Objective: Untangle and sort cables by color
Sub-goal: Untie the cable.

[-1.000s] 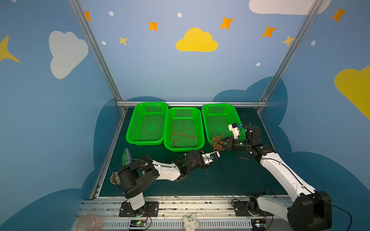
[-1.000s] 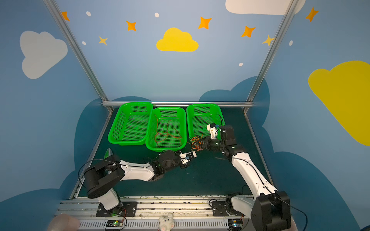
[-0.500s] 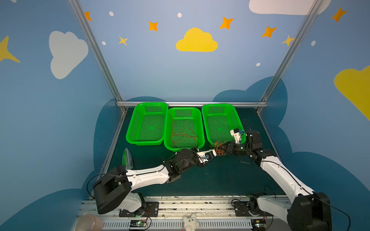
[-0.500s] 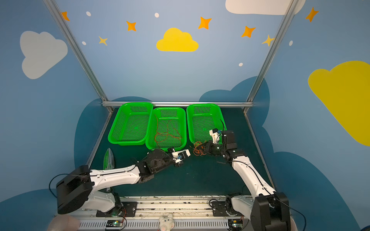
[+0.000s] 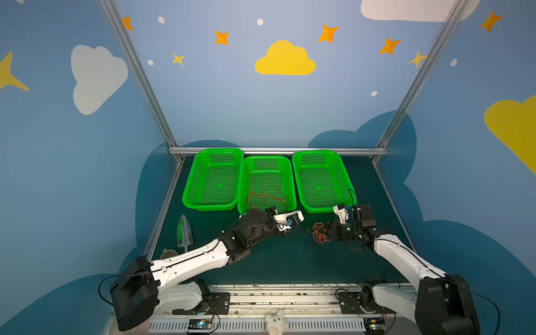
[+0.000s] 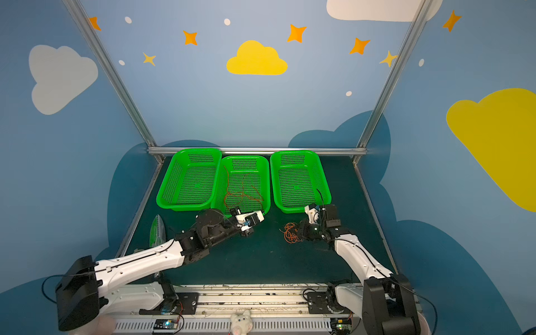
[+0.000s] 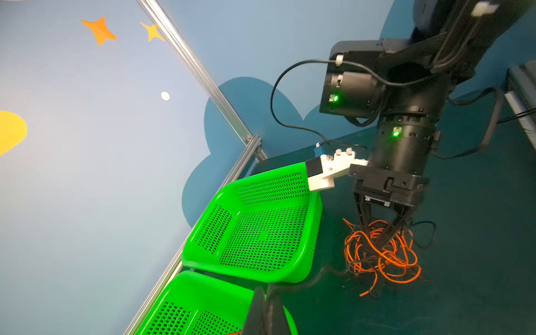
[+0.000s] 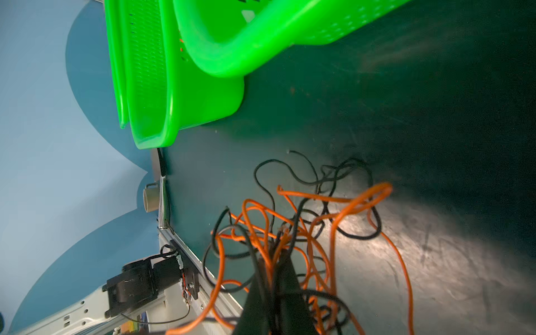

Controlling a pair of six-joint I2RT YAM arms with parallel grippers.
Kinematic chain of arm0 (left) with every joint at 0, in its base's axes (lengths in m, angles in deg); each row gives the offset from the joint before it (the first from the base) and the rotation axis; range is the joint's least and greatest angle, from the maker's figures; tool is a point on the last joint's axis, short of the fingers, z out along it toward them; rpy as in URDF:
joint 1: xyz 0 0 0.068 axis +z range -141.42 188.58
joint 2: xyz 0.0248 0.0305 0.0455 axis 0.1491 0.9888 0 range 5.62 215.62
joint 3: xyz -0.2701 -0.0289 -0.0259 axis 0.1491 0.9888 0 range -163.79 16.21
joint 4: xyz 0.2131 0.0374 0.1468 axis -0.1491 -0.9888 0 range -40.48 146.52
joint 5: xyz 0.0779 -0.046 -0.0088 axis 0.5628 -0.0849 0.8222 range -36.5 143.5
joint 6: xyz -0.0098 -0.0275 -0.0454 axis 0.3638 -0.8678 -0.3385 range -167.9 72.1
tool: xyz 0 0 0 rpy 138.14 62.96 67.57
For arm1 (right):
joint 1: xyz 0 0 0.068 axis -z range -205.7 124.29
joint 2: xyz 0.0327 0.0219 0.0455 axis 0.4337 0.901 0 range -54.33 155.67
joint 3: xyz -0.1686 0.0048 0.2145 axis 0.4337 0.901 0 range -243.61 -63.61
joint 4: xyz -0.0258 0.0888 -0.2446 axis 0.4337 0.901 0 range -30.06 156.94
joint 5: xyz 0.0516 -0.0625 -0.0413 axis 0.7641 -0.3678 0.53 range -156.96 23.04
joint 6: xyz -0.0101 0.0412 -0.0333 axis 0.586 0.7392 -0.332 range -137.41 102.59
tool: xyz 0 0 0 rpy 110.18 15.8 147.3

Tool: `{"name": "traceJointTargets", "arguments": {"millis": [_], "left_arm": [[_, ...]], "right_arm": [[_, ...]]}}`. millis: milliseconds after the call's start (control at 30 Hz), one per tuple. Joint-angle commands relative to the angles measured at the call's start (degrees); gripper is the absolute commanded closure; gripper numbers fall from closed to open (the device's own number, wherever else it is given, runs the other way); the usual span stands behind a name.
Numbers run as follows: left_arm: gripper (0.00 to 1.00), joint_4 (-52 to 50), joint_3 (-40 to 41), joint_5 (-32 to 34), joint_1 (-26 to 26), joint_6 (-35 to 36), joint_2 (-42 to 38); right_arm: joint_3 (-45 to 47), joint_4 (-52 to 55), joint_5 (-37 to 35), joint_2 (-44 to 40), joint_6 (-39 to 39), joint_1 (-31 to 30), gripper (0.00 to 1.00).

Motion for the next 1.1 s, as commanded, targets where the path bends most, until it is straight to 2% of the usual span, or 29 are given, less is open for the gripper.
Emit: {"name": "traceJointTargets", "arguments": {"millis": [0, 233, 467, 567, 833, 967, 1067], "left_arm": [[0.97, -1.90, -1.90, -3.29, 0.05, 0.10, -0.62], [0.97, -3.00, -3.88, -5.35, -0.31, 0.05, -0.62], [0.97, -3.70, -6.85, -6.20, -0.39, 0.99, 0.71], [0.97, -3.76, -8.07, -6.40, -0.26, 1.50, 1.21], [0.97, -4.25, -10.55, -7.60, -0.27, 2.54, 1.72], [0.97, -4.80, -11.20, -7.69, -0.27, 3.52, 1.46], [0.97, -5.11, -11.81, -7.86, -0.34, 3.95, 1.32]], "right_arm": [[-0.06, -0.03, -2.23, 1.50, -1.90, -0.49, 0.89], [-0.78, 2.00, -4.28, 2.92, -3.09, -1.12, 0.62], [-0.88, 4.16, -9.49, -2.96, -4.52, -2.90, 0.43], [-0.86, 4.57, -11.13, -6.71, -5.37, -2.98, 0.40], [1.39, -6.15, -3.02, -15.02, -17.81, -8.44, 0.38], [4.35, -12.48, -0.44, -14.88, -17.76, -10.60, 0.39], [4.51, -12.41, -0.44, -12.71, -17.89, -11.72, 0.39]]}}
